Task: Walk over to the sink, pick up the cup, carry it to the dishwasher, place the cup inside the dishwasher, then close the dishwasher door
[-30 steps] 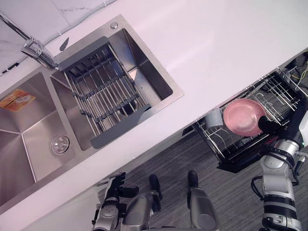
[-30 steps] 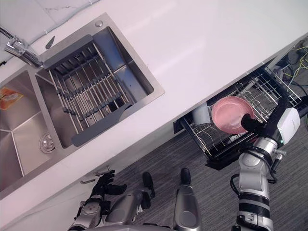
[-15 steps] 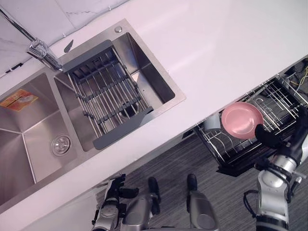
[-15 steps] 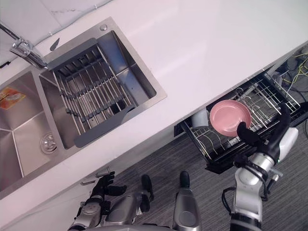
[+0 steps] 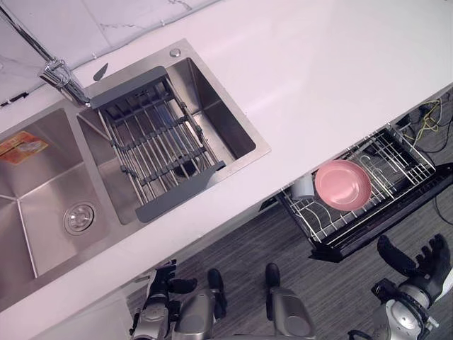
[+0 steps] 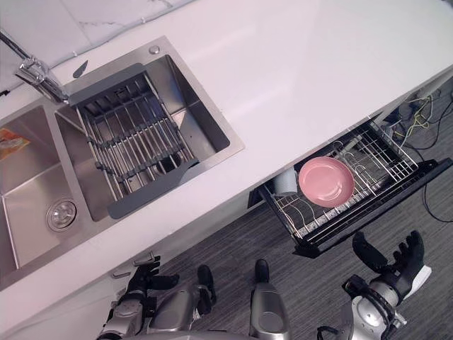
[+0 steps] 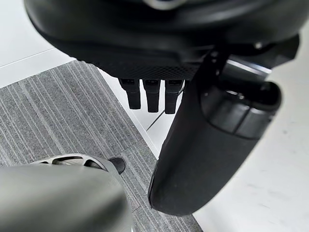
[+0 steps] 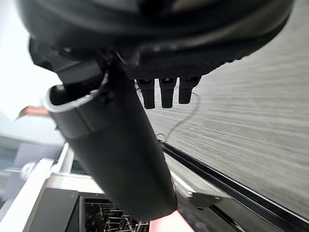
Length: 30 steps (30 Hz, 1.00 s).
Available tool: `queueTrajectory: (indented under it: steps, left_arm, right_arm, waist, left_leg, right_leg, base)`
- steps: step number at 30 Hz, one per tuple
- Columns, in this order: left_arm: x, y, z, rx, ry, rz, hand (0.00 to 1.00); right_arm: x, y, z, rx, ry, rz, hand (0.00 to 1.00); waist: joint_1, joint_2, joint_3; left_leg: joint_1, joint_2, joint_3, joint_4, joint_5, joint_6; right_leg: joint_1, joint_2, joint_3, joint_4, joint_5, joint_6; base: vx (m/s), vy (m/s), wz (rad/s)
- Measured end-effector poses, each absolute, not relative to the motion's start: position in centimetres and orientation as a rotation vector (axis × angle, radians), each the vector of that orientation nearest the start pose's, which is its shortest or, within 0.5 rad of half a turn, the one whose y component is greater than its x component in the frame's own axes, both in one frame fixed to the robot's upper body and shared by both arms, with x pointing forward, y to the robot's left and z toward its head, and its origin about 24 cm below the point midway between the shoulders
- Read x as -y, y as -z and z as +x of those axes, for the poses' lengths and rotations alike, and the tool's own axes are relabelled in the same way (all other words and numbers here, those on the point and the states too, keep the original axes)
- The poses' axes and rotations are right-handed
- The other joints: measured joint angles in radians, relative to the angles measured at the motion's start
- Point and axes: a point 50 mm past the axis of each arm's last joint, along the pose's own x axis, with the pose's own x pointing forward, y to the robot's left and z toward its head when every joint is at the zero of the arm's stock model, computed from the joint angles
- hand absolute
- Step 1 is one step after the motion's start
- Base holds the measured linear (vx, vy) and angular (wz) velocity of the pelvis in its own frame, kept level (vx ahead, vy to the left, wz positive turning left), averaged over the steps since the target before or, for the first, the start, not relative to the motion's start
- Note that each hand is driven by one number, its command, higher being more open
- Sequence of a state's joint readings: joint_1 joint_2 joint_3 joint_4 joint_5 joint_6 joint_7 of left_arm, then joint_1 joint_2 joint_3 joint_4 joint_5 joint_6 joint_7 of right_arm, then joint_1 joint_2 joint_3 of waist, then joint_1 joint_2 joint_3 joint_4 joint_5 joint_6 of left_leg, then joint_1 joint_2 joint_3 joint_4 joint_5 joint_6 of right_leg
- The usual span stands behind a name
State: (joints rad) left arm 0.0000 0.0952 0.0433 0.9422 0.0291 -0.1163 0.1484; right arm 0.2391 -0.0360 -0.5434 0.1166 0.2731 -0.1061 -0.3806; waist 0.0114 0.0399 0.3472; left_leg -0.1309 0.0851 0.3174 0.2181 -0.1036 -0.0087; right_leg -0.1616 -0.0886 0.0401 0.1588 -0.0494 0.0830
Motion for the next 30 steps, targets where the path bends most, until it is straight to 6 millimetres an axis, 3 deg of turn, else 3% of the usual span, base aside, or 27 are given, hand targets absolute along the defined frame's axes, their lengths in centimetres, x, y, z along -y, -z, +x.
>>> queueTrajectory:
  steps: [11, 17, 24, 30]
  left_arm:
    - [-20.0, 12.8, 16.2, -0.784, -0.202, 0.169, 0.9]
    - [-19.4, 12.6, 16.9, -0.763, -0.151, 0.169, 0.9]
    - [-17.4, 12.3, 17.6, -0.724, -0.036, 0.192, 0.9]
    - [-17.1, 12.3, 17.7, -0.714, -0.011, 0.203, 0.9]
  right_arm:
    - [30.7, 2.4, 15.7, -0.094, 0.889, 0.446, 0.9]
    - [28.8, 2.1, 18.5, -0.062, 0.768, 0.53, 0.9]
    - [28.2, 1.4, 20.1, -0.039, 0.713, 0.524, 0.9]
    - [27.4, 0.8, 22.3, -0.043, 0.634, 0.501, 0.9]
  waist:
    - [0.012, -0.01, 0.005]
    - [0.029, -0.012, 0.007]
    - [0.029, -0.013, 0.007]
    - [0.03, -0.01, 0.005]
  left_leg:
    - [-0.045, 0.007, 0.015, 0.032, -0.007, 0.002]
    - [-0.061, 0.005, 0.005, 0.029, 0.0, 0.002]
    - [-0.049, -0.019, -0.028, -0.044, 0.056, -0.001]
    - [-0.041, -0.025, -0.075, -0.107, 0.114, -0.011]
  right_leg:
    - [-0.054, 0.003, 0.017, 0.036, 0.0, 0.0]
    - [-0.067, -0.003, 0.001, 0.042, 0.0, 0.0]
    - [-0.067, -0.018, -0.035, 0.037, 0.0, 0.0]
    - [-0.067, -0.018, -0.077, 0.043, -0.001, -0.003]
  base:
    - [-0.02, 0.0, -0.04]
    - [-0.01, -0.005, 0.08]
    - [0.0, -0.015, 0.16]
    - [-0.04, -0.037, 0.22]
